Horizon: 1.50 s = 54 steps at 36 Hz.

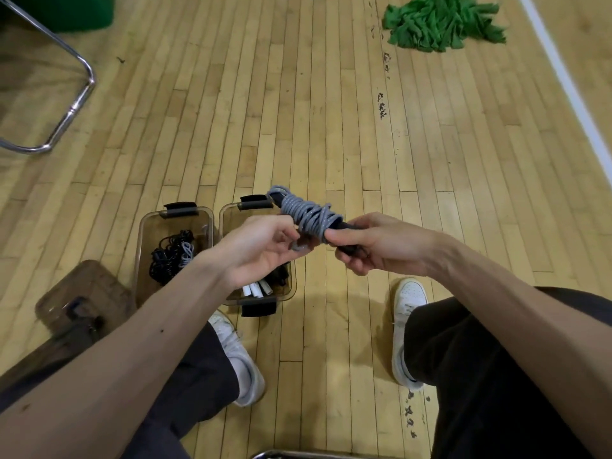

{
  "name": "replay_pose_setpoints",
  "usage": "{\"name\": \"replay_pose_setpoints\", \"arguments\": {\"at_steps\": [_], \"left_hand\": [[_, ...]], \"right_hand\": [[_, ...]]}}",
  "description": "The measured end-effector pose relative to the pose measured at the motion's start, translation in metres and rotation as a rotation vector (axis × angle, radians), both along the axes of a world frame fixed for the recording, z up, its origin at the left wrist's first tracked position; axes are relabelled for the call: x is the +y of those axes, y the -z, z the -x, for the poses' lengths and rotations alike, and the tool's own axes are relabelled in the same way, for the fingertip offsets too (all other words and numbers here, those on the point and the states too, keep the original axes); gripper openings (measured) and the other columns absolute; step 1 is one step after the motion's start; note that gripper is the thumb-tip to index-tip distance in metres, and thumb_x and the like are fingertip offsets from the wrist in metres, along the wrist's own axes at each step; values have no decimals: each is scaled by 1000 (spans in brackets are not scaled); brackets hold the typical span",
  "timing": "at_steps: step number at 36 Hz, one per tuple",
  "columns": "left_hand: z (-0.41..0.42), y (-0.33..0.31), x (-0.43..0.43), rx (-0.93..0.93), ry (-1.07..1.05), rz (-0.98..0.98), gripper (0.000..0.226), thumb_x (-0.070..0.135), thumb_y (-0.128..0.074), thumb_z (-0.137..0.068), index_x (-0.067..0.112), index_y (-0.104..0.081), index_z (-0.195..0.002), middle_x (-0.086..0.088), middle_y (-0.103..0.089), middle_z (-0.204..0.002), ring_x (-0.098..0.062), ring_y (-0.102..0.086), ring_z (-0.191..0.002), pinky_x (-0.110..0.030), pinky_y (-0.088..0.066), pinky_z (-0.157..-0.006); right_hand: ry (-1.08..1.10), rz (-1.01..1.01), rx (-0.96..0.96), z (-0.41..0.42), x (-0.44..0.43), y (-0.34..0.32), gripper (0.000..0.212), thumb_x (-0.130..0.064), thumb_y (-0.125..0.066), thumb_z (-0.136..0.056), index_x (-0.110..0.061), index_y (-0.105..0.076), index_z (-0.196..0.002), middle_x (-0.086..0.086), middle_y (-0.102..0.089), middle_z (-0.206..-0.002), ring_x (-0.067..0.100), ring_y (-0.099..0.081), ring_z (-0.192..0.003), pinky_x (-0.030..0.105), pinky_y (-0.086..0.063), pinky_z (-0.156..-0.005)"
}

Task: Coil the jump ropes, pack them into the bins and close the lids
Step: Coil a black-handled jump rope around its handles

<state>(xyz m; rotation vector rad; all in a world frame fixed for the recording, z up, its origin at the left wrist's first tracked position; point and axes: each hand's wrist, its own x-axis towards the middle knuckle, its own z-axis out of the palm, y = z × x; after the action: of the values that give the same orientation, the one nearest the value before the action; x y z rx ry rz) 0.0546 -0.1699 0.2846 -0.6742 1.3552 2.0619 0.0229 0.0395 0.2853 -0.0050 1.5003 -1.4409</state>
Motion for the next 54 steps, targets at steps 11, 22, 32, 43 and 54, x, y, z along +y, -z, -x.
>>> {"name": "replay_pose_setpoints", "arguments": {"at_steps": [11,22,32,43,54], "left_hand": [[-43,72,-37,-237,-177,265,35,21,-76,-88,0,-67,-114,-16,-76,-99,-26,-75,-90,-33,-61,-68],[2,173,-80,-240,-35,715,22,27,-80,-84,11,-67,-79,-9,-73,-94,-27,-71,-90,-43,-59,-87],[60,244,-102,-192,114,980,40,31,-67,-96,3,-64,-123,-14,-63,-125,-29,-57,-104,-32,-42,-83],[61,255,-102,-125,326,1158,36,26,-58,-101,5,-59,-130,-18,-59,-129,-35,-58,-117,-34,-41,-79],[1,139,-218,-63,354,763,18,19,-49,-105,7,-61,-110,-12,-66,-98,-21,-65,-84,-33,-58,-80]], "right_hand": [[-326,-349,158,-44,-86,51,21,-31,-63,-100,-14,-50,-98,6,-56,-78,12,-55,-58,24,-51,-54],[-217,-563,290,-28,-142,160,59,-27,-60,-99,-19,-29,-149,9,-61,-129,25,-63,-111,39,-53,-97],[-285,-510,430,25,-183,224,45,-3,-50,-93,-11,-52,-137,13,-53,-127,34,-54,-116,34,-46,-91],[-446,-594,427,39,-212,255,40,-1,-49,-93,-9,-56,-131,14,-56,-124,34,-58,-107,37,-51,-90],[-456,-615,661,8,-257,178,22,-15,-51,-96,-13,-61,-115,8,-60,-112,30,-58,-102,39,-53,-85]]}}
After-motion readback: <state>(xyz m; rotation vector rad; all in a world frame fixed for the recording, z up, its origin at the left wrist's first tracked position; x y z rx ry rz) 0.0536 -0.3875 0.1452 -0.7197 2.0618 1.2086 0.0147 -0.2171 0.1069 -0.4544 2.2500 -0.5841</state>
